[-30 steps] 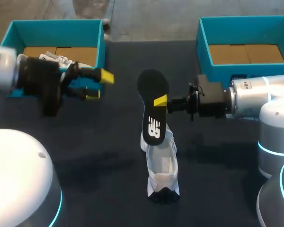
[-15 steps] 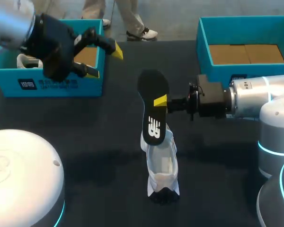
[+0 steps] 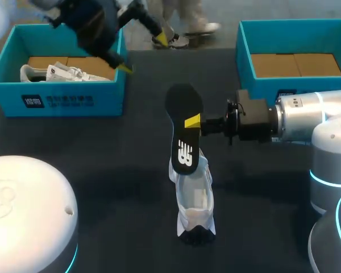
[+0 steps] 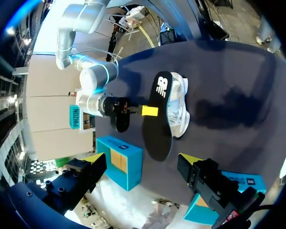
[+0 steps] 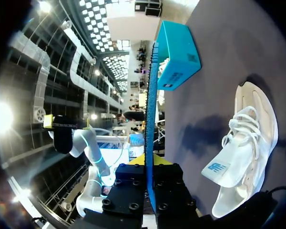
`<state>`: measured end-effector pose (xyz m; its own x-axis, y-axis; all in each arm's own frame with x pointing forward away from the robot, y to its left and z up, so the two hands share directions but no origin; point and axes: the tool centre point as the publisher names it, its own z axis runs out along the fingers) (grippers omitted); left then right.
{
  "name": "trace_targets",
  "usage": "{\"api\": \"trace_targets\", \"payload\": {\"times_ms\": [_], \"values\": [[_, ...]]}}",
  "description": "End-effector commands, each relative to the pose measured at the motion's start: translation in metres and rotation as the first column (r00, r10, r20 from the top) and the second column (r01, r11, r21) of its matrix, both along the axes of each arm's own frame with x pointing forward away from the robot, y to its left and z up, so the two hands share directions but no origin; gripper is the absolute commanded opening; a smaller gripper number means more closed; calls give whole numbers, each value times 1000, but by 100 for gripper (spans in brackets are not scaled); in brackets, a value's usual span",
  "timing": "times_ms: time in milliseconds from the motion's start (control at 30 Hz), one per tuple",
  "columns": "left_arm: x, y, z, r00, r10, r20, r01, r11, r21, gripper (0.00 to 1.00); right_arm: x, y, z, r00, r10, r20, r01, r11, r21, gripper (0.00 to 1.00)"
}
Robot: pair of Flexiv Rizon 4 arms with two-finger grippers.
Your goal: Take the shoe out of the shoebox, open the shoe tongue, remove and reinsert the insole, then place the shoe into the shoebox
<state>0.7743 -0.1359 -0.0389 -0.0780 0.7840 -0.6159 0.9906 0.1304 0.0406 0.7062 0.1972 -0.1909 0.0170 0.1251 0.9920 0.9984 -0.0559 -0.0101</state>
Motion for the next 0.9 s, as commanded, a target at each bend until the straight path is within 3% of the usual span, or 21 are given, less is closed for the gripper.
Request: {"api": "trace_targets", "payload": {"times_ms": [33, 233, 600, 900], "values": [[21, -25, 1, 994, 1, -109, 36, 941, 335, 100, -1, 1, 0, 1000, -2, 0, 2, 1000, -3, 0], [32, -43, -1, 988, 17, -154, 46, 919, 391, 100, -1, 1, 0, 1000, -2, 0, 2, 1000, -3, 0], [35, -77, -26, 977, 14, -213, 106, 834, 542, 100, -1, 1, 0, 1000, -2, 0, 2, 1000, -3, 0], [36, -82, -32, 973, 22, -231, 120, 802, 585, 100, -1, 1, 0, 1000, -2, 0, 2, 1000, -3, 0]]}}
